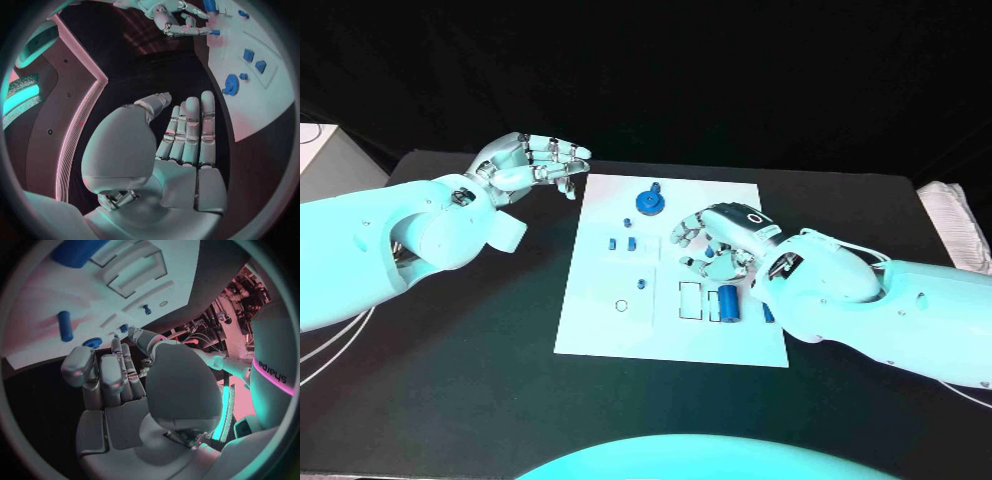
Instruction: Assemble the parts on the task board
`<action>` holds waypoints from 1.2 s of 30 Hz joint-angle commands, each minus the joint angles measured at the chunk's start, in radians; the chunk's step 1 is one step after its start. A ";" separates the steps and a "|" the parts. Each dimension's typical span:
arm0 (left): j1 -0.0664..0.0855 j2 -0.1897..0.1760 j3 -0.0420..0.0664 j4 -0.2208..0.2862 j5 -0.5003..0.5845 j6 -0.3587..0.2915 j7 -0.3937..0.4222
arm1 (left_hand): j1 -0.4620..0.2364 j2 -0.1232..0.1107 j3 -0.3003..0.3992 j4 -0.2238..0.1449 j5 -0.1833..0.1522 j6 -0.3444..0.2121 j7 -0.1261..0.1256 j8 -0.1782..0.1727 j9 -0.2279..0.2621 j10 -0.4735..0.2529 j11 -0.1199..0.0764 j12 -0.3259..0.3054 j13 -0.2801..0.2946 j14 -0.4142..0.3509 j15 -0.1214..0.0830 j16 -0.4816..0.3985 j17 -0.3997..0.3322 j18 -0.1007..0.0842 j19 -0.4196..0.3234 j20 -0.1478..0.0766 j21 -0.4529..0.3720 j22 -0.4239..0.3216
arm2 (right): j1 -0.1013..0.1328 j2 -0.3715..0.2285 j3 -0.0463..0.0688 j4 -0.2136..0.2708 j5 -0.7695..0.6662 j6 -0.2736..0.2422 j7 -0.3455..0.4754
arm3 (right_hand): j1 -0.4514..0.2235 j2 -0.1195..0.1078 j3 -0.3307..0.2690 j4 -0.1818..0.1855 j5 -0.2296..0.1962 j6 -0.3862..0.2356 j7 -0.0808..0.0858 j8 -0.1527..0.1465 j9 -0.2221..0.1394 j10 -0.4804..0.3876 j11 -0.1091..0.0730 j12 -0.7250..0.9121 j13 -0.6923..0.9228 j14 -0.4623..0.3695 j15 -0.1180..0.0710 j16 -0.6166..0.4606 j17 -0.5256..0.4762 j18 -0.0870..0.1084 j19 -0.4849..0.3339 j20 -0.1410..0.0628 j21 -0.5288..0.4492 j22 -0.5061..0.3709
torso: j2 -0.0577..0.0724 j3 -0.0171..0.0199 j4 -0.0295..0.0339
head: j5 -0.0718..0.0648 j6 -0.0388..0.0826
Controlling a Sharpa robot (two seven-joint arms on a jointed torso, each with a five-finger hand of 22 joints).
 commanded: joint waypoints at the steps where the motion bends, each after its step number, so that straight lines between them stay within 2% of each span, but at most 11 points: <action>1: 0.000 0.000 0.000 0.004 0.005 0.015 0.010 | 0.007 0.001 -0.006 0.002 0.005 -0.005 0.000 0.007 -0.001 -0.006 0.003 0.002 -0.001 -0.007 0.003 -0.004 0.000 0.015 0.005 -0.002 -0.004 -0.001 | 0.019 -0.031 0.002 -0.004 0.066 0.086 0.048 | 0.007 -0.009 -0.002 0.005 0.004 0.004 -0.002 -0.008 -0.001 -0.004 0.000 0.001 -0.004 0.009 0.001 0.009 0.009 -0.019 0.007 -0.001 0.010 0.011 | -0.001 0.0000 -0.0024 | -0.008 0.008; 3: 0.000 0.000 0.000 0.005 0.005 0.017 0.009 | 0.007 0.001 -0.006 0.002 0.005 -0.005 0.000 0.007 -0.001 -0.006 0.003 0.002 -0.001 -0.007 0.003 -0.004 0.000 0.015 0.005 -0.002 -0.004 -0.001 | 0.027 -0.047 0.003 -0.017 0.059 0.116 0.048 | 0.005 -0.015 -0.008 0.006 0.005 0.001 -0.002 -0.011 -0.002 -0.020 0.001 -0.005 -0.008 0.007 0.002 0.005 -0.001 -0.018 0.004 -0.001 0.003 0.004 | -0.003 0.0005 -0.0038 | -0.008 0.010; 5: 0.000 0.001 0.000 0.005 0.005 0.020 0.008 | 0.007 0.001 -0.006 0.002 0.005 -0.005 0.000 0.007 -0.001 -0.006 0.003 0.002 -0.001 -0.007 0.003 -0.004 0.000 0.015 0.005 -0.002 -0.004 -0.001 | 0.032 -0.058 0.003 -0.030 0.050 0.138 0.047 | 0.005 -0.017 -0.021 0.007 0.009 -0.003 0.001 -0.016 -0.004 -0.045 0.004 -0.015 -0.013 -0.003 0.005 -0.010 -0.024 -0.011 -0.012 0.002 -0.028 -0.028 | -0.002 0.0014 -0.0009 | -0.011 0.013; 9: -0.001 0.001 0.000 0.004 0.005 0.023 0.007 | 0.007 0.001 -0.007 0.003 0.004 -0.005 0.000 0.007 -0.001 -0.007 0.003 0.002 -0.001 -0.007 0.003 -0.004 0.000 0.015 0.006 -0.002 -0.004 -0.001 | 0.037 -0.068 0.004 -0.050 0.026 0.162 0.044 | 0.021 -0.008 -0.080 0.014 0.012 -0.014 0.002 -0.033 -0.010 -0.082 0.008 -0.019 -0.014 -0.015 0.008 -0.021 -0.047 -0.007 -0.023 0.006 -0.046 -0.041 | -0.002 0.0038 -0.0018 | -0.011 0.014; 15: -0.003 0.002 0.000 0.004 0.005 0.025 0.006 | 0.006 0.000 -0.007 0.003 0.004 -0.005 0.000 0.007 -0.001 -0.007 0.003 0.002 -0.002 -0.007 0.003 -0.004 0.000 0.015 0.006 -0.002 -0.004 -0.001 | 0.039 -0.064 0.004 -0.071 -0.007 0.189 0.036 | 0.055 0.009 -0.157 0.028 0.009 -0.014 -0.008 -0.049 -0.016 -0.105 0.009 -0.012 -0.013 -0.021 0.009 -0.021 -0.059 -0.004 -0.031 0.009 -0.067 -0.056 | -0.001 0.0005 -0.0007 | -0.014 0.014; 18: -0.003 0.002 0.000 0.003 0.005 0.026 0.006 | 0.006 0.000 -0.007 0.003 0.004 -0.005 0.000 0.007 -0.001 -0.007 0.003 0.002 -0.002 -0.007 0.003 -0.004 0.000 0.015 0.006 -0.002 -0.004 -0.001 | 0.039 -0.054 0.004 -0.083 -0.016 0.206 0.032 | 0.069 0.018 -0.181 0.036 0.008 -0.011 -0.012 -0.054 -0.018 -0.112 0.010 -0.007 -0.013 -0.024 0.010 -0.022 -0.065 -0.001 -0.035 0.009 -0.078 -0.066 | -0.001 0.0000 -0.0003 | -0.014 0.013; 26: -0.003 0.001 0.000 0.002 0.005 0.027 0.004 | 0.006 0.000 -0.007 0.003 0.004 -0.005 0.000 0.007 -0.001 -0.007 0.003 0.002 -0.002 -0.007 0.003 -0.004 0.000 0.015 0.006 -0.002 -0.004 -0.001 | 0.033 -0.030 0.001 -0.104 -0.035 0.220 0.024 | 0.086 0.030 -0.181 0.045 0.007 0.003 -0.015 -0.055 -0.019 -0.090 0.006 0.012 -0.010 -0.017 0.007 -0.010 -0.057 -0.005 -0.024 0.006 -0.064 -0.049 | 0.000 -0.0005 -0.0006 | -0.013 0.010; 30: -0.003 0.001 0.000 0.003 0.005 0.027 0.004 | 0.006 0.000 -0.007 0.003 0.004 -0.005 0.000 0.007 -0.001 -0.007 0.003 0.002 -0.002 -0.007 0.003 -0.004 0.000 0.015 0.006 -0.002 -0.004 -0.001 | 0.030 -0.020 0.000 -0.112 -0.041 0.204 0.019 | 0.090 0.042 -0.144 0.061 -0.004 0.038 -0.011 -0.048 -0.018 -0.047 -0.002 0.036 -0.010 0.002 -0.001 0.014 -0.031 -0.012 -0.001 -0.001 -0.032 -0.014 | 0.000 -0.0006 -0.0005 | -0.014 0.007; 36: -0.003 0.000 0.000 0.003 0.005 0.027 0.003 | 0.006 0.000 -0.007 0.003 0.004 -0.005 0.000 0.007 -0.001 -0.007 0.003 0.002 -0.002 -0.007 0.003 -0.004 0.000 0.015 0.006 -0.002 -0.004 -0.001 | 0.028 -0.009 0.000 -0.116 -0.044 0.196 0.014 | 0.083 0.038 -0.086 0.077 -0.006 0.077 -0.017 -0.039 -0.013 0.006 -0.012 0.042 -0.011 0.024 -0.008 0.044 0.010 -0.021 0.024 -0.009 0.010 0.031 | -0.001 0.0001 -0.0011 | -0.013 0.007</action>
